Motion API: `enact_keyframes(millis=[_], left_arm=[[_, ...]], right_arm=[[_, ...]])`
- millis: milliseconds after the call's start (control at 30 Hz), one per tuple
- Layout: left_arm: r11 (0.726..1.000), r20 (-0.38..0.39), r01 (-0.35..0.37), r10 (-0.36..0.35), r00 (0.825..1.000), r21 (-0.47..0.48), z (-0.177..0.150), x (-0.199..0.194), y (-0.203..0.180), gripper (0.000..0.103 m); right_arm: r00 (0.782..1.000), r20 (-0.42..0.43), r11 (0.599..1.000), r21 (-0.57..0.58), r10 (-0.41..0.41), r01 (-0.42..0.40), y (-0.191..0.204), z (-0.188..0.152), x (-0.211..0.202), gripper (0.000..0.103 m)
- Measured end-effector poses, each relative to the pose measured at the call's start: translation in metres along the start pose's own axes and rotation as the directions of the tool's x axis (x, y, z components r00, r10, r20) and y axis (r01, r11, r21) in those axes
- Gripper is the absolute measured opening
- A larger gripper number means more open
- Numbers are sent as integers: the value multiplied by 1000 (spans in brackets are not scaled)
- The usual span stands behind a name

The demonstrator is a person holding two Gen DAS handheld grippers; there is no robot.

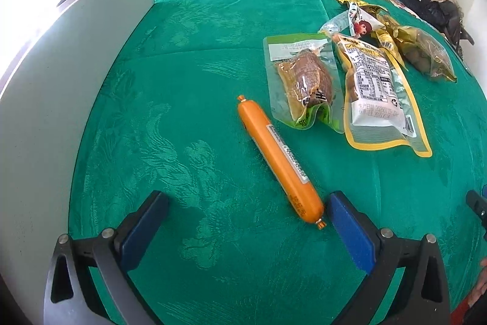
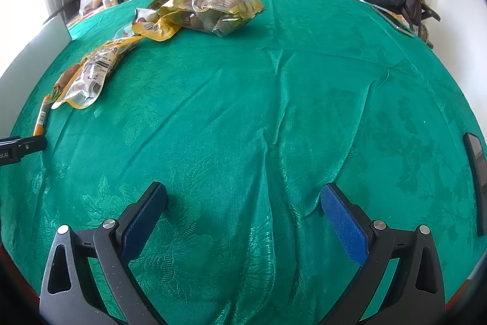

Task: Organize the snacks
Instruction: 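Bring the left tool down over the orange sausage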

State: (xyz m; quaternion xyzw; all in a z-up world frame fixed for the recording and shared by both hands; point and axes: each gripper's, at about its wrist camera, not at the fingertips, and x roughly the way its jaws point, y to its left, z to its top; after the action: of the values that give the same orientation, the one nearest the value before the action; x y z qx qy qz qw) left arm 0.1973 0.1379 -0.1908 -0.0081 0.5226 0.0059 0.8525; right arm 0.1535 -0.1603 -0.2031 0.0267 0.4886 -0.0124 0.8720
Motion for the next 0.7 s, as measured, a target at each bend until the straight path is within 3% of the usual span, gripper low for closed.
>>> enact_keyframes(millis=[133, 300, 400, 433, 533, 700], left_arm=[[1000, 47, -6, 7, 999, -11, 10, 7, 2, 103], [999, 60, -22, 24, 998, -40, 40, 22, 3, 103], [999, 75, -16, 18, 997, -28, 58, 33, 5, 103], [1000, 88, -14, 16, 996, -23, 64, 36, 5, 103], [1000, 133, -14, 17, 991, -27, 74, 44, 9, 103], [1000, 139, -15, 18, 990, -27, 75, 44, 9, 103]], right_arm=[[995, 91, 998, 41, -50, 46, -11, 45, -2, 101], [993, 95, 997, 19, -70, 68, -10, 79, 32, 101], [997, 27, 994, 87, -70, 68, -15, 88, 61, 103], [989, 78, 990, 69, -127, 122, -9, 90, 61, 103], [990, 89, 992, 78, -109, 102, -8, 92, 65, 103], [990, 90, 992, 83, -105, 98, -11, 92, 64, 103]])
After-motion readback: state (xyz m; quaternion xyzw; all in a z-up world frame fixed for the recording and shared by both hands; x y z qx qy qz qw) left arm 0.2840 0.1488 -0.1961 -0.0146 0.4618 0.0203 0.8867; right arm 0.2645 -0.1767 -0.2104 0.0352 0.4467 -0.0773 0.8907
